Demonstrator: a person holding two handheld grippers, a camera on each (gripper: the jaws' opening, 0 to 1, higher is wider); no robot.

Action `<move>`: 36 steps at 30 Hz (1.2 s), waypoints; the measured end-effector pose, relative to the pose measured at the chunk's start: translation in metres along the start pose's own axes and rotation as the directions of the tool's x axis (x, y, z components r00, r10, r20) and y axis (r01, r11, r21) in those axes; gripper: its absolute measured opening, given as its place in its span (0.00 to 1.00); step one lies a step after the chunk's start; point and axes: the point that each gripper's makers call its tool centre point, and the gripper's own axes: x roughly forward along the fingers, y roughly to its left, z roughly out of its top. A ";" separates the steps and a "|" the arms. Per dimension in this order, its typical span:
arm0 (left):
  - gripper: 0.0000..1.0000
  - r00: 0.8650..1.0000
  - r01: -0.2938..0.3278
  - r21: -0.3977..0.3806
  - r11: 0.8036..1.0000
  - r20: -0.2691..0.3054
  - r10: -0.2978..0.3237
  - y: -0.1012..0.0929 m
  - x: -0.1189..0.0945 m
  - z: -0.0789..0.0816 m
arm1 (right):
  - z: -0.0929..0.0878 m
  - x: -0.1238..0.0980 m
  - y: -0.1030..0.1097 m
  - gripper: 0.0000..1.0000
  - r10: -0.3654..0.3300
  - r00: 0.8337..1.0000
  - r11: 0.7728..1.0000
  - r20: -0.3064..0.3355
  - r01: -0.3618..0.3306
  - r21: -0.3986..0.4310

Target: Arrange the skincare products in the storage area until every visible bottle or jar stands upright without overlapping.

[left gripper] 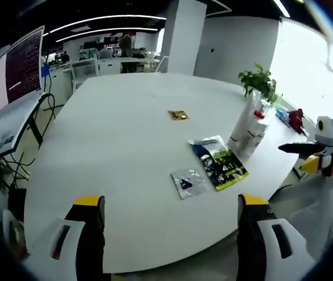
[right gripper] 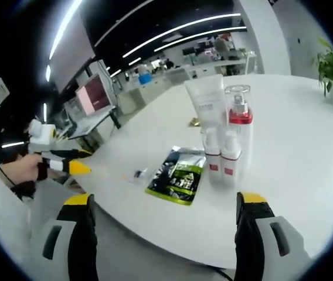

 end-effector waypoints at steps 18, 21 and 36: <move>0.99 0.999 0.048 -0.001 0.999 -0.021 -0.048 -0.005 -0.006 -0.007 | -0.001 -0.001 -0.002 1.00 0.000 1.000 1.000 -0.007 0.000 0.010; 0.99 0.999 0.048 0.004 0.999 -0.026 -0.048 -0.006 -0.007 -0.008 | -0.001 -0.001 -0.002 1.00 0.004 1.000 1.000 -0.009 -0.004 0.010; 0.99 0.997 0.059 0.009 0.998 -0.040 -0.059 -0.014 0.007 0.006 | -0.001 -0.001 -0.002 1.00 0.013 1.000 1.000 0.000 -0.013 0.021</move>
